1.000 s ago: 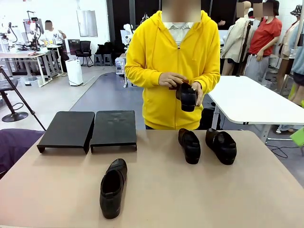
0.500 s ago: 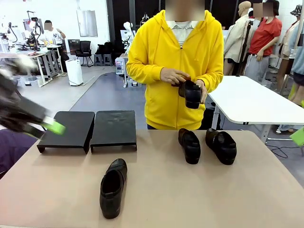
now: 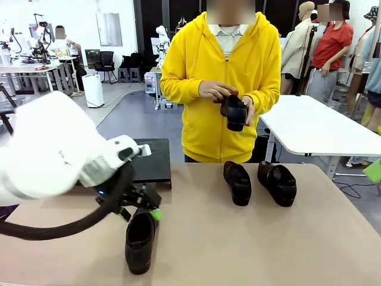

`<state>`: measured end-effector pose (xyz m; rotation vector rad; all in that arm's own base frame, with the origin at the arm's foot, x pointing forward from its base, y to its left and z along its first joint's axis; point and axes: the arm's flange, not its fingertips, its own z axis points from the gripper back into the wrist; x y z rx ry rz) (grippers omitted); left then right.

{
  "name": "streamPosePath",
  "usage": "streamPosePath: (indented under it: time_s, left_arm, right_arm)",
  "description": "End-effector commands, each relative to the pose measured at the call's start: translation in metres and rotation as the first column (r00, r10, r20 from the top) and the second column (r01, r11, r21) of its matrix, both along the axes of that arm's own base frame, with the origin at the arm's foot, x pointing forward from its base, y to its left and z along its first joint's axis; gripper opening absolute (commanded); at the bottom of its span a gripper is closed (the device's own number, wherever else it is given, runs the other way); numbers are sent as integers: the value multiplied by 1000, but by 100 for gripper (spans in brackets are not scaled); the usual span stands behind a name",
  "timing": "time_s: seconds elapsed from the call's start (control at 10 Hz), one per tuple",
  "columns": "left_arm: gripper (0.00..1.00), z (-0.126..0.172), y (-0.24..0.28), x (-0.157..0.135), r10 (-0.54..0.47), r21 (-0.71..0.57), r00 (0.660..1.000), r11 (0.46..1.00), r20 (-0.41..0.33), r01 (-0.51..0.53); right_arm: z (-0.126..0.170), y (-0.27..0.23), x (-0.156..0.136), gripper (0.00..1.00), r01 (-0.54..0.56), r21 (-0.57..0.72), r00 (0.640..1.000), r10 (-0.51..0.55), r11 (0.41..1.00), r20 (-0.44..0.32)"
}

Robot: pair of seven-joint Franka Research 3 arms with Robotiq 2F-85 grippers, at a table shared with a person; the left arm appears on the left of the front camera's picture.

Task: Organize the shoes by placing them on the stand.
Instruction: Place the Shoe from the middle of the table onto the Shoes Stand.

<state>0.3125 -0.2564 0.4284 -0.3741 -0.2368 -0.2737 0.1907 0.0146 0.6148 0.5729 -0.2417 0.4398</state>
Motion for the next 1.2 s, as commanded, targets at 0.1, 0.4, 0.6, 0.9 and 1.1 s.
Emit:
streamPosePath:
  time_s: [0.1, 0.4, 0.6, 0.9, 1.1]
  left_arm:
    - [100, 50, 10, 14, 106, -13, 989, 994, 100, -105]
    - [100, 4, -9, 6, 24, 19, 999, 1000, 23, -24]
    - [100, 12, -10, 7, 32, 19, 999, 999, 28, -32]
    - [100, -5, -32, 17, 266, 89, 957, 962, -114, -257]
    - [100, -11, -38, 22, 303, 105, 947, 950, -105, -293]
  right_arm:
    - [2, -1, 2, 100, -24, 3, 1000, 24, 1000, 12]
    - [2, -1, 2, 100, -24, 3, 1000, 24, 1000, 12]
    - [2, -1, 2, 100, -24, 3, 1000, 24, 1000, 12]
    - [2, -1, 2, 100, -24, 3, 1000, 24, 1000, 12]
    - [2, -1, 2, 100, -24, 3, 1000, 24, 1000, 12]
